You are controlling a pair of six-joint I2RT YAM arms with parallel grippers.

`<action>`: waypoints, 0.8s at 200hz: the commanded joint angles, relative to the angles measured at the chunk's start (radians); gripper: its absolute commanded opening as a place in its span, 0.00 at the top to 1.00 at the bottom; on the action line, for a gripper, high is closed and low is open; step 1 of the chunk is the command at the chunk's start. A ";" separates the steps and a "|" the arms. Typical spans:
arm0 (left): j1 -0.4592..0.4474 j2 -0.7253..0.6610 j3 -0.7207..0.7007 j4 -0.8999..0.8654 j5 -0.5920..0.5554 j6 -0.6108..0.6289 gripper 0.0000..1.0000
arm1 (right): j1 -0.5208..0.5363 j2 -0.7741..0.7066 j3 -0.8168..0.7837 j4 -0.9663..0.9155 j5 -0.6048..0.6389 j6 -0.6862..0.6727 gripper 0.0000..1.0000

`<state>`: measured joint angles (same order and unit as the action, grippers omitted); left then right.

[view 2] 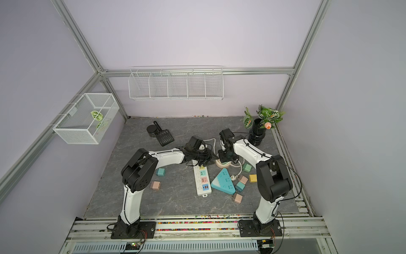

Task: Pull the plug off the socket
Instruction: Remove the plug from the socket.

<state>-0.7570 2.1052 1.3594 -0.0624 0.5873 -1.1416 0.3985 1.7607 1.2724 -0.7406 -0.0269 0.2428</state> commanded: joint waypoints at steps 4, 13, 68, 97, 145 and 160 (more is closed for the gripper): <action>-0.017 0.032 0.061 -0.099 -0.046 0.025 0.53 | -0.006 -0.025 -0.013 0.010 -0.046 0.045 0.62; -0.021 0.038 0.069 -0.108 -0.051 0.025 0.53 | -0.006 -0.025 -0.011 0.012 -0.052 0.050 0.63; -0.030 0.127 0.143 -0.221 -0.056 0.007 0.68 | 0.020 -0.030 -0.009 0.013 -0.055 0.084 0.64; -0.030 0.143 0.144 -0.276 -0.082 -0.010 0.73 | 0.033 -0.011 0.039 -0.028 -0.002 0.114 0.63; -0.028 0.166 0.129 -0.309 -0.095 -0.017 0.73 | 0.064 -0.009 0.114 -0.112 0.086 0.094 0.65; -0.028 0.175 0.127 -0.308 -0.089 -0.020 0.73 | 0.158 0.012 0.149 -0.162 0.223 0.086 0.66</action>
<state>-0.7841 2.1975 1.5085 -0.2485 0.5709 -1.1503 0.4416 1.7802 1.3319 -0.8207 0.0536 0.3283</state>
